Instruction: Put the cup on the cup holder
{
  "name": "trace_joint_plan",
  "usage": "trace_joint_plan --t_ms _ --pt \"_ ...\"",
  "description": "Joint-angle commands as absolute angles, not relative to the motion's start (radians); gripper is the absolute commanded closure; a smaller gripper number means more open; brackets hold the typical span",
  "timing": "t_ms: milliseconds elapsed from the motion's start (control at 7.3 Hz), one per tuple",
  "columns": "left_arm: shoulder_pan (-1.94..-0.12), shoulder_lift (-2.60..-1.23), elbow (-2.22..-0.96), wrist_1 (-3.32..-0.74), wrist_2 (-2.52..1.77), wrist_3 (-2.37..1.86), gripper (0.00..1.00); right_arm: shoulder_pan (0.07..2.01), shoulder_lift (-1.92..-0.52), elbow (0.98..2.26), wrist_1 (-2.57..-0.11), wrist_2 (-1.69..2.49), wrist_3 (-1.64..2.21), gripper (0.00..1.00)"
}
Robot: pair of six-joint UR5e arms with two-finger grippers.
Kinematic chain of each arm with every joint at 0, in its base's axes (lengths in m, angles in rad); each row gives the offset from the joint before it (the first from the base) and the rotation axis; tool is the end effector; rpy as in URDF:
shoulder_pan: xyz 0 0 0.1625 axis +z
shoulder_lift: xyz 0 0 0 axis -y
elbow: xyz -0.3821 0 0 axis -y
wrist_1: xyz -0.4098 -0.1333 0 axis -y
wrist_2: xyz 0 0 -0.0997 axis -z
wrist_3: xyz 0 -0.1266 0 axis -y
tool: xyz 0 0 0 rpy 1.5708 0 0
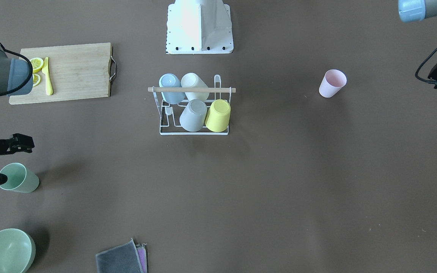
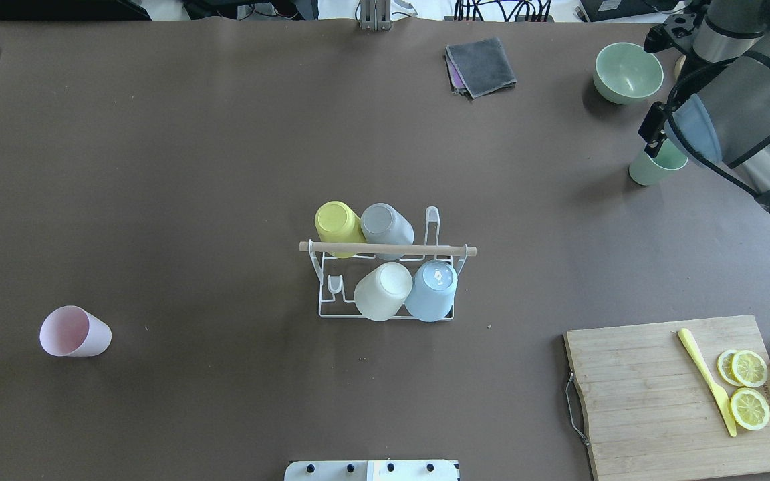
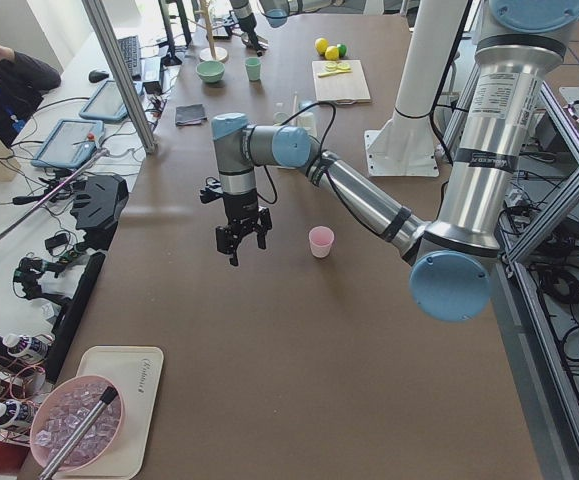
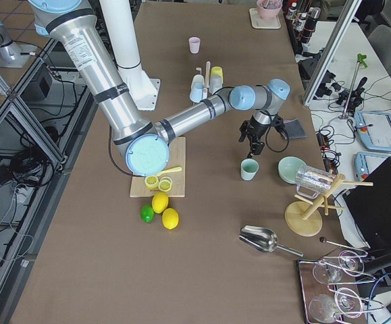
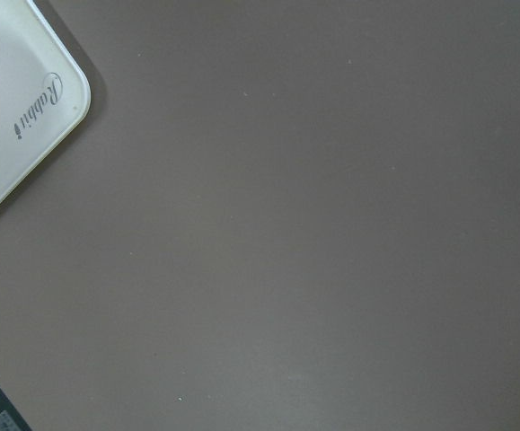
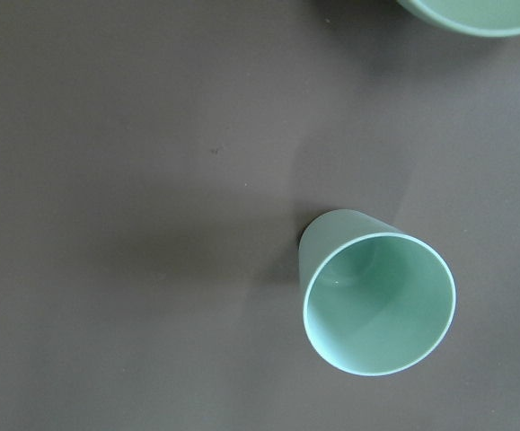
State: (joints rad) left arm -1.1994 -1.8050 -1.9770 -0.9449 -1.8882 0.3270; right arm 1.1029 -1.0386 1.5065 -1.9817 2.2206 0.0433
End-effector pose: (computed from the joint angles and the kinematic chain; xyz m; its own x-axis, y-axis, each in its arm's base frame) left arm 0.1009 -0.5174 0.4081 0.7203 0.6298 -0.2909 -0.6275 0.7702 0.1140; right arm -0.2493 -0.6190 0.4019 0.7139 -0.3509 0.6059 0.4198 0.9071 0.0308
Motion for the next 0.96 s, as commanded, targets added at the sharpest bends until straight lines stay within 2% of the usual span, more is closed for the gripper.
trace_joint_plan --t_ms 0,274,822 --pt "-1.097 -1.911 -1.925 -0.810 -1.812 0.342 0.02 1.054 -0.953 1.410 -2.002 2.169 -0.029 0.00" --pt "-0.996 -2.006 -1.910 -0.712 -1.756 0.409 0.02 1.039 -0.852 1.248 -2.002 2.122 -0.214 0.00" --pt "-0.794 -2.146 -1.873 -0.579 -1.661 0.423 0.02 1.020 -0.830 1.198 -2.017 2.086 -0.270 0.02"
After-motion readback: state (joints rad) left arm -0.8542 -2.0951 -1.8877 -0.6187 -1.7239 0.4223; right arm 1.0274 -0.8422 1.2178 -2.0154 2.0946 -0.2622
